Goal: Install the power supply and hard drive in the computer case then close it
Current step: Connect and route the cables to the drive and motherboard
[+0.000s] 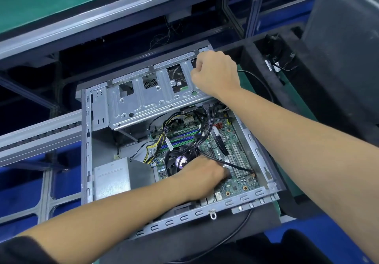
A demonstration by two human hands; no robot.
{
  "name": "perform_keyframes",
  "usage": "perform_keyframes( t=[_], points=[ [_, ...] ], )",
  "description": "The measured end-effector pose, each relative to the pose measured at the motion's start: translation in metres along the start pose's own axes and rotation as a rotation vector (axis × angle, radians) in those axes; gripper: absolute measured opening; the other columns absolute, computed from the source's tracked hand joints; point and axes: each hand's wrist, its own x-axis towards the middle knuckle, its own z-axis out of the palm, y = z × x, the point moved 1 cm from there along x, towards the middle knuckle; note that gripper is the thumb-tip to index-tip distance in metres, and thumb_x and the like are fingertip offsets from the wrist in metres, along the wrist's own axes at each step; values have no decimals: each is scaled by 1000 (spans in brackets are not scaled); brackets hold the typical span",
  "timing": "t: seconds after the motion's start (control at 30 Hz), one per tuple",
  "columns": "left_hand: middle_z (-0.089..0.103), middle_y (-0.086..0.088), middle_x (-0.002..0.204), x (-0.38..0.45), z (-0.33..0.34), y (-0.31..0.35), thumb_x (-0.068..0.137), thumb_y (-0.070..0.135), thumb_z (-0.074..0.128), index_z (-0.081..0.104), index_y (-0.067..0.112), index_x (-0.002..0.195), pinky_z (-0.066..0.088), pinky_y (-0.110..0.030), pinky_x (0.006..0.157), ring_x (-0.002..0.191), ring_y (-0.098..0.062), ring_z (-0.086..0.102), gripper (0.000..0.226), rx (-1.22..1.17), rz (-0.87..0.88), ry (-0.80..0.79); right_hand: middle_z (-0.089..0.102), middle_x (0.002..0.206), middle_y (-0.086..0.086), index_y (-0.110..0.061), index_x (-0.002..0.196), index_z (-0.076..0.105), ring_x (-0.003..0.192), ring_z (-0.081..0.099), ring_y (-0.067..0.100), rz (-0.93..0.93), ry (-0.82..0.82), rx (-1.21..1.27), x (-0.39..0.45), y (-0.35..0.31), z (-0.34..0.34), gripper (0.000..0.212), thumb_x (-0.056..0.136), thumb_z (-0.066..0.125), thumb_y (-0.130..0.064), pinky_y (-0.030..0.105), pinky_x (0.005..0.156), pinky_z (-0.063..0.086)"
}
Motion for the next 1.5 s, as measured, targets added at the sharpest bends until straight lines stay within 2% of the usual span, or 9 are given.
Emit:
perform_keyframes(
  t=[0.17,0.4,0.63,0.8,1.03,1.23,1.33,1.4,1.5],
  points=[
    [60,-7,74,3,5,-1,74,5,56,57,9,89,47,-37,58,66,-27,57,15,-16,15,33,71,79,8,-6,87,69,73,66,27,5,2,6,0,1,1,20,83,55,-20,35,68,53],
    [60,-7,73,5,9,2,73,8,57,55,10,95,45,-36,57,64,-28,55,22,-41,-9,81,71,80,10,-5,88,69,76,67,29,-1,-2,3,-1,0,0,21,82,54,-19,39,70,56],
    [60,-7,71,5,10,2,71,6,60,57,11,93,36,-29,53,61,-27,55,22,-29,4,98,70,80,10,-5,87,68,76,67,29,1,-2,12,0,0,0,21,82,54,-20,38,70,55],
    [61,-4,73,6,9,3,72,10,60,58,14,94,35,-28,53,63,-26,55,23,-3,-1,77,70,79,10,-5,87,68,76,66,29,-1,-3,8,0,0,-1,21,82,55,-20,39,71,56],
    [53,-1,65,7,10,3,64,3,53,55,13,80,38,-27,49,60,-24,49,18,29,-57,0,70,78,10,-6,86,68,74,66,28,-3,-4,10,0,1,0,20,83,55,-21,38,70,56],
    [50,-1,65,9,12,4,65,2,53,52,13,81,45,-30,50,61,-25,50,19,41,-42,-29,70,78,9,-6,86,68,74,66,29,1,-3,7,0,1,1,20,82,55,-20,36,70,53],
    [56,-5,72,9,11,4,68,1,52,55,12,86,39,-30,49,67,-27,54,22,62,-57,-25,71,81,11,-6,89,69,78,66,31,4,2,0,1,1,1,21,82,55,-19,35,67,50],
    [58,-7,75,9,10,3,71,0,52,56,9,86,37,-31,52,71,-29,56,18,80,-57,-22,71,81,10,-6,89,69,77,65,31,6,1,-3,1,1,1,21,82,54,-19,35,67,50],
    [59,-10,78,7,9,2,74,4,52,56,8,78,30,-32,66,82,-27,52,7,172,-21,-18,71,82,10,-6,90,69,78,66,31,4,-4,-4,0,0,1,21,83,55,-20,38,71,55]
  ],
)
